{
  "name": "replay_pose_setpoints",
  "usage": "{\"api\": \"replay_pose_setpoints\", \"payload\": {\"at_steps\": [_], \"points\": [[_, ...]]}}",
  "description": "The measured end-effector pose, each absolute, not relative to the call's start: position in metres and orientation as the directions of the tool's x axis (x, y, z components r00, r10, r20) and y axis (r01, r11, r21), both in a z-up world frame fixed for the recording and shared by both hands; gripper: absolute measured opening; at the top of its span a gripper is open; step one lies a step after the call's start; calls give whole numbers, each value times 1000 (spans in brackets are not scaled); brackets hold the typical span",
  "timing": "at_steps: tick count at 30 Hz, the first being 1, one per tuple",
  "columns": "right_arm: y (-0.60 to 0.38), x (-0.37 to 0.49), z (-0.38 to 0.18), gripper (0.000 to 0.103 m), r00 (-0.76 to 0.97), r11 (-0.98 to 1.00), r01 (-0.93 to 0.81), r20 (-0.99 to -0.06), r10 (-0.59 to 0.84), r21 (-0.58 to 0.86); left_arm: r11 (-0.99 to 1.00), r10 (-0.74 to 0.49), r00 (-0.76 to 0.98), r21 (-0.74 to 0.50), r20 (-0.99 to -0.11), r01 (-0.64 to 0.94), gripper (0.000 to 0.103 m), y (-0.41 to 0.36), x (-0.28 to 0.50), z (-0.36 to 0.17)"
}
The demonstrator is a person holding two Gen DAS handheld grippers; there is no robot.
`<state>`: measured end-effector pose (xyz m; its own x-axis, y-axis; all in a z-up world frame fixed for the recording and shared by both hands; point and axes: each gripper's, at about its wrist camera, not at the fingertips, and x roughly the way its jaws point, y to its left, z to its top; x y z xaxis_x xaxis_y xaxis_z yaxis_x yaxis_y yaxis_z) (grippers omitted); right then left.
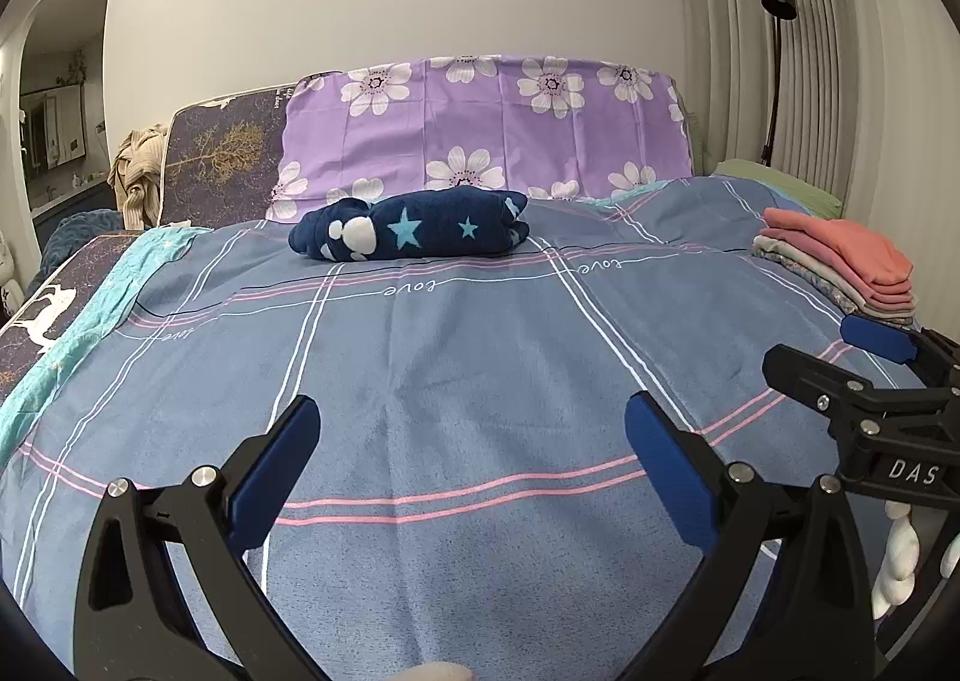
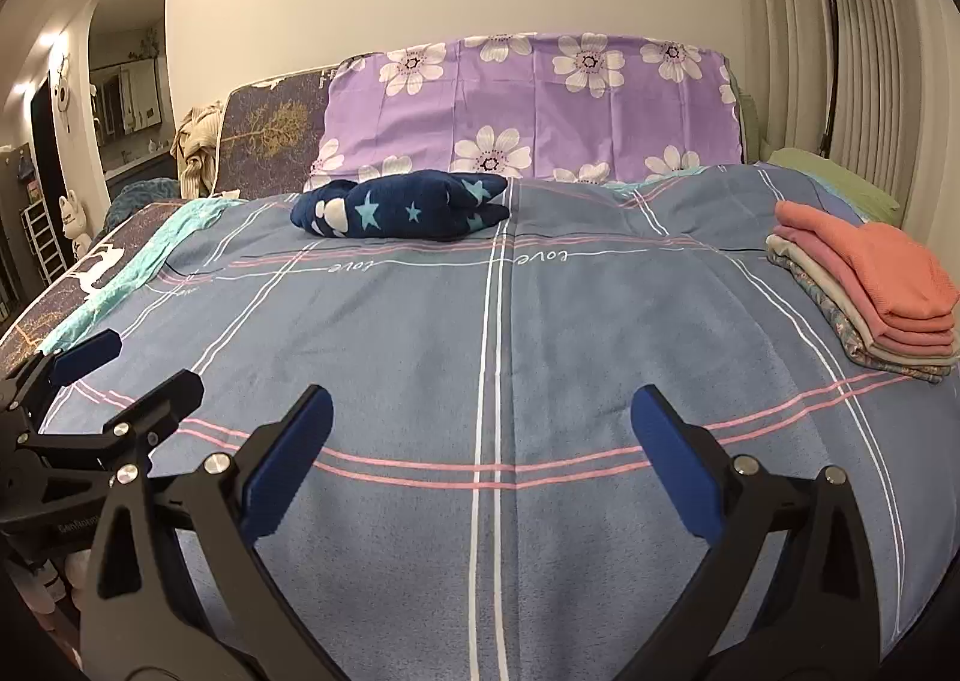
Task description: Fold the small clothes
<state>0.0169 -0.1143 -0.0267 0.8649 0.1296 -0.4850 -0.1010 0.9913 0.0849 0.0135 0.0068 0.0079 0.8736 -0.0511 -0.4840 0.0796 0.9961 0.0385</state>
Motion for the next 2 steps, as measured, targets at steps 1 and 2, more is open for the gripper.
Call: {"api": "replay_pose_setpoints", "payload": {"at_steps": [1,2], "points": [[-114,18,-27,101,864,991,-102,-487,130,84,996,-50,874,41,-484,80,102,6,13,7],[-112,19,-27,101,862,991,-105,-489,132,82,996,-50,874,42,-484,80,102,6,14,7]]}}
